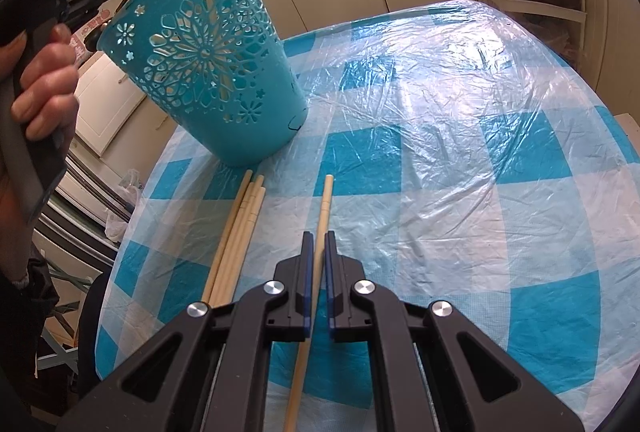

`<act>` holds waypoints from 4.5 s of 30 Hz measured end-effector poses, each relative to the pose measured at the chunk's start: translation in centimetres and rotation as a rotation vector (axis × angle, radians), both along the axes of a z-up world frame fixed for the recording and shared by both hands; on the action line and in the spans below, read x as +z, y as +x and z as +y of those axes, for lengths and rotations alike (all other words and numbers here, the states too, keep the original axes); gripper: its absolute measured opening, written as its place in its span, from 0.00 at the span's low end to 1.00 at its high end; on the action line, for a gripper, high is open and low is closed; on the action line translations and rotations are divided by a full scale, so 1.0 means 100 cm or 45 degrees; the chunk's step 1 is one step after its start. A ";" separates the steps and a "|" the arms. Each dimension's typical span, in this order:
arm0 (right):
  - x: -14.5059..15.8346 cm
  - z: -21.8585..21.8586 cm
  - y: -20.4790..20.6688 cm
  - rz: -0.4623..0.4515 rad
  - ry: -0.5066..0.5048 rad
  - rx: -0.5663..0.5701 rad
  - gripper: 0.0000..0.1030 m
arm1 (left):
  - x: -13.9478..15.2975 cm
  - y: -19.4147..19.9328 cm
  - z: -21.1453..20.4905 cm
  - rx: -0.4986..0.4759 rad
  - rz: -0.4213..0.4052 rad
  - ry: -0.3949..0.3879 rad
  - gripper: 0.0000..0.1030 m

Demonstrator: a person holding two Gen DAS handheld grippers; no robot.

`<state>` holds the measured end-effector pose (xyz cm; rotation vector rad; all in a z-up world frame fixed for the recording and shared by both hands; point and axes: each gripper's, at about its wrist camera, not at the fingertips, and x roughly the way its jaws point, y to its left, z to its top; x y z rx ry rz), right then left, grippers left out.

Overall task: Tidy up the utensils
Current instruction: 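Grasp a chopstick with the left tool and drop it into the basket while the right tool holds its chopstick, then carry the held chopstick over the teal basket and open the right tool, then return the right tool to the pile and close on another chopstick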

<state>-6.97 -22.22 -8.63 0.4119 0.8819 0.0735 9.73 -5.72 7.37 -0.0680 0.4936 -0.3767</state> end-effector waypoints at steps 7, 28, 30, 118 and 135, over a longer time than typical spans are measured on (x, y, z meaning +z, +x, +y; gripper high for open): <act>0.001 0.001 0.000 0.000 -0.003 -0.001 0.06 | 0.003 -0.043 0.047 0.061 -0.007 -0.004 0.56; 0.010 0.034 -0.014 0.084 -0.282 0.010 0.07 | -0.138 -0.084 0.088 0.041 0.373 0.149 0.76; 0.011 0.042 -0.014 0.085 -0.345 0.061 0.13 | -0.139 -0.085 0.084 0.024 0.376 0.167 0.78; 0.017 0.080 -0.002 -0.032 -0.212 0.059 0.29 | -0.147 -0.076 0.100 0.059 0.481 0.091 0.80; 0.008 0.078 0.007 0.023 -0.247 0.033 0.23 | -0.147 -0.076 0.099 0.054 0.483 0.092 0.80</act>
